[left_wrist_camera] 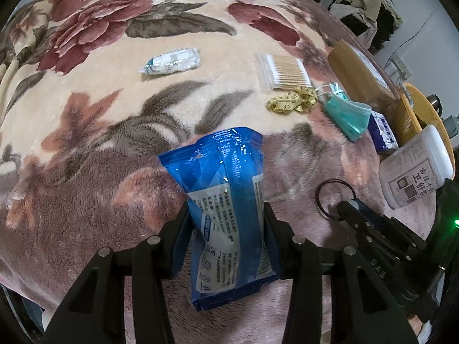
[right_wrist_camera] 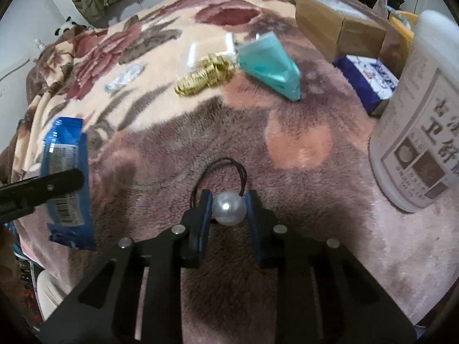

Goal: Organize soft objects
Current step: 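Lift the wipe pack and hair tie and hold them above the blanket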

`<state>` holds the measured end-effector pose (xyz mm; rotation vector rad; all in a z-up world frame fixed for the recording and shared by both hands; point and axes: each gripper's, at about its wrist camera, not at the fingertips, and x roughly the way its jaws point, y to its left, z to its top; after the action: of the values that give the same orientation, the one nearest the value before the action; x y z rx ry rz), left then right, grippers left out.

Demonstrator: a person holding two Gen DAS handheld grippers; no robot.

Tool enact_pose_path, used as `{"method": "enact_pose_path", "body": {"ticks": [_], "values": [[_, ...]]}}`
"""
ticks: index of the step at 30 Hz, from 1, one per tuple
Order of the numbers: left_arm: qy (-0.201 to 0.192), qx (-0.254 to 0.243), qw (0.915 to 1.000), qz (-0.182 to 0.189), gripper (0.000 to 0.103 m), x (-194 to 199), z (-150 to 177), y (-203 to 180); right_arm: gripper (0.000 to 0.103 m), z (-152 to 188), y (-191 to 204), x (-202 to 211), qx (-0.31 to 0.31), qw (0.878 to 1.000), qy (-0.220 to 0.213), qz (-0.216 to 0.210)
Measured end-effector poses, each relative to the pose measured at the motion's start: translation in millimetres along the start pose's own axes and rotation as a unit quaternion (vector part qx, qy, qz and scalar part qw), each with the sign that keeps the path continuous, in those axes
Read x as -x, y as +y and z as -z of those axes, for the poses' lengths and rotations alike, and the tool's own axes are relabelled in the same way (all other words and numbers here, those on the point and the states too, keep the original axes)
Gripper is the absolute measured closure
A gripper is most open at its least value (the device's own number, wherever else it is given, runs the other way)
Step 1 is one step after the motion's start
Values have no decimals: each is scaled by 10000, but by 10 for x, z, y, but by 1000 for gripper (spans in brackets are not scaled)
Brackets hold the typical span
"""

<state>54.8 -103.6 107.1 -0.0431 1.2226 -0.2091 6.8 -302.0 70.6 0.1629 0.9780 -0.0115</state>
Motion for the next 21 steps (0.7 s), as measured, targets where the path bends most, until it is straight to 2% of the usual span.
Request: {"method": "enact_pose_path", "body": {"ticks": [9,21], "values": [[-301,-201,9993,52,56,334,-144,-242,78,-163,80,493,87,9992,-378,-15],[-516,-488,9974,151,56,599,-203,-592,78,-366,64,1002,184,9971,-706,217]]}}
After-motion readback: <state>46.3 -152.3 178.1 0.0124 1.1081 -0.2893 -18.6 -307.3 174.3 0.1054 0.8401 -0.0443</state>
